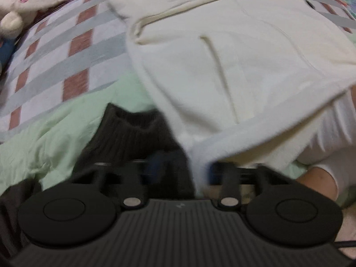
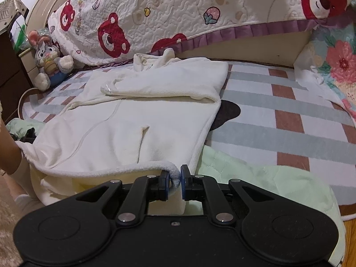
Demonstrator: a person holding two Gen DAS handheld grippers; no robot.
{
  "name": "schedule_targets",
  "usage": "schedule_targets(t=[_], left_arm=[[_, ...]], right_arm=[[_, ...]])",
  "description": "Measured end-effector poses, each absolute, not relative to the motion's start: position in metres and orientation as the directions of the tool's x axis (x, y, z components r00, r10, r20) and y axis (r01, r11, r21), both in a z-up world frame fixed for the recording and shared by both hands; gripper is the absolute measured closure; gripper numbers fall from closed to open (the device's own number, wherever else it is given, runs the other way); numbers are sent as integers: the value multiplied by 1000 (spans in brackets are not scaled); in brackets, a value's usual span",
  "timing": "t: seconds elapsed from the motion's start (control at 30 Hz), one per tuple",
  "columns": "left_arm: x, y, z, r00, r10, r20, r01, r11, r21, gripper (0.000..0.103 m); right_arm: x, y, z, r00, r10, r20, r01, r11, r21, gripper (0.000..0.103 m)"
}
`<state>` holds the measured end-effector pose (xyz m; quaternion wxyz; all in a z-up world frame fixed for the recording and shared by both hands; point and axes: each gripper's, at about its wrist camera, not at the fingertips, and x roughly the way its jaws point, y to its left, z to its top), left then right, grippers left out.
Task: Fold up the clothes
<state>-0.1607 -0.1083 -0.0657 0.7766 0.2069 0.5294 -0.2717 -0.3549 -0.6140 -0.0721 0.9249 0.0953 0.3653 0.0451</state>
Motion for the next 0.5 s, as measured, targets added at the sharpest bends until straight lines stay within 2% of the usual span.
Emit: schedule_targets(t=[0.1,0.17,0.23,0.27,0.3,0.33,0.5], left_arm=[[-174,-102,-49,395,-264,-880,605,796,33,98],[-180,-94,-35,491,-277,-826,552,832,49,98],[-183,-82,-18,568,-298,-767,485,875,20,98],[-187,-78,-9,610,-307,-731,458,889,9,98],[-191,-75,0,648,-310,-696,440,898,9,98],[-194,-72,8,681,-310,-663,423,906,11,98],[-208,-60,32,779,-292,-555,305,950,-71,98]], right_arm=[[-359,-613,-80,728,140,-671,4,978,208,84],[-358,-612,-86,718,133,-683,21,977,212,72],[-354,-610,-94,693,141,-707,23,976,217,70],[-351,-609,-97,681,141,-719,17,978,208,73],[-351,-607,-97,680,136,-721,5,982,190,80],[-354,-606,-94,695,135,-706,-9,984,180,96],[-399,-601,-43,857,99,-505,5,979,202,96]])
